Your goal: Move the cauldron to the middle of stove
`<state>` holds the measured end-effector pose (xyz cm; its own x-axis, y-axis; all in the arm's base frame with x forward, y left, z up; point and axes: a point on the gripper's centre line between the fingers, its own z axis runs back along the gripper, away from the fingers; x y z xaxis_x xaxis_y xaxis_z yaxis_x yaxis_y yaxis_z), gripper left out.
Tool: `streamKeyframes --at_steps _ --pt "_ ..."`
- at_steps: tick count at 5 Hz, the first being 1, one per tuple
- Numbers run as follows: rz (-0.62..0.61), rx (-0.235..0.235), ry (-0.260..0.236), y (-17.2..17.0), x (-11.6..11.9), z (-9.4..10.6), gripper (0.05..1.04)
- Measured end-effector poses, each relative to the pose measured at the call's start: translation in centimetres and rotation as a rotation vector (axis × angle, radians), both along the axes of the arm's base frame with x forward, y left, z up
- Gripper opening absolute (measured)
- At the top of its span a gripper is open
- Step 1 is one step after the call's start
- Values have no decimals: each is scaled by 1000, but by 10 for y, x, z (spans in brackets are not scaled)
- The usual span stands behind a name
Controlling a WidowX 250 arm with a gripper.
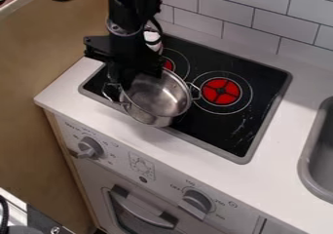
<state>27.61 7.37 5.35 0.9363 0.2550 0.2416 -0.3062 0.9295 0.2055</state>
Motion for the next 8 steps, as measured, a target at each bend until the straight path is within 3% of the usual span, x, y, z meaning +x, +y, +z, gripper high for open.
streamKeyframes --at_steps 1,2,3,4,6,8 --pt "2 2 0 -2 -1 -5 216" --pt "0 0 -19 -2 2 -5 464" --pt "5 -3 -5 -5 0 -5 767" --pt "16 -11 17 -10 -3 -6 992" --pt "72 -42 43 -29 7 13 999" --pt "99 -158 -55 -57 41 45 999"
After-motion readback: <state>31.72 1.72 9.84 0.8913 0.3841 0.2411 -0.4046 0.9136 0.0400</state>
